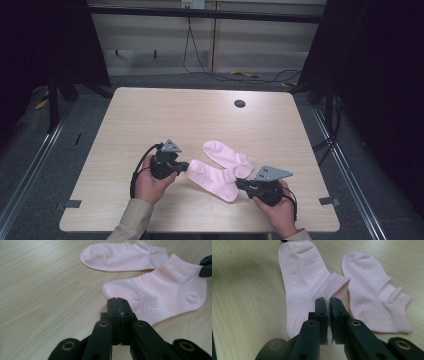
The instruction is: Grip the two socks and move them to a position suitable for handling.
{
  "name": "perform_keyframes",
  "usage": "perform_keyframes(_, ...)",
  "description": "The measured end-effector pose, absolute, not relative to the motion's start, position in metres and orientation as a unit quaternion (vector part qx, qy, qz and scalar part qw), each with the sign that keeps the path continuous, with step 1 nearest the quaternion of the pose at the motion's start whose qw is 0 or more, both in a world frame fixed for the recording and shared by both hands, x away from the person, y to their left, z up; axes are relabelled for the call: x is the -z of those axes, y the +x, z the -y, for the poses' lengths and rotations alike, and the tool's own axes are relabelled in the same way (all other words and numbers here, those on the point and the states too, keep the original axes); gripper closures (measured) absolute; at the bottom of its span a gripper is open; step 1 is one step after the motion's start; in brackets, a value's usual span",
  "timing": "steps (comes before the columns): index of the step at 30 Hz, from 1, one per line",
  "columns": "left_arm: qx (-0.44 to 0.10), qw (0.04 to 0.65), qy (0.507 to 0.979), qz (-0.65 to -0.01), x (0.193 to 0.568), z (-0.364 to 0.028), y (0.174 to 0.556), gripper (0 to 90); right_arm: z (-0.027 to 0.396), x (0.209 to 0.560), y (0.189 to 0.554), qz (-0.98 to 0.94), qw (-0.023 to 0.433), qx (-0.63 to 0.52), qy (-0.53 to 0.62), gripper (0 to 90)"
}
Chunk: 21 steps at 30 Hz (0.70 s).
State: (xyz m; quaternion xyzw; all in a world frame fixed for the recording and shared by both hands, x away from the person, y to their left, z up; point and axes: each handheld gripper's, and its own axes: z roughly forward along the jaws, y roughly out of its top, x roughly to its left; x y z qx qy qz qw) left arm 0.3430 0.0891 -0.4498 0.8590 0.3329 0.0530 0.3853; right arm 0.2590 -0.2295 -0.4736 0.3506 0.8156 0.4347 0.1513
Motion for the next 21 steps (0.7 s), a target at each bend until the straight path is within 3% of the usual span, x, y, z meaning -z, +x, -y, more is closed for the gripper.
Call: perform_keyframes(21, -0.056, 0.391, 0.858, -0.329, 0.446, -0.078, 0.351, 89.7, 0.239, 0.469, 0.262, -0.806, 0.158, -0.440, 0.363, 85.4)
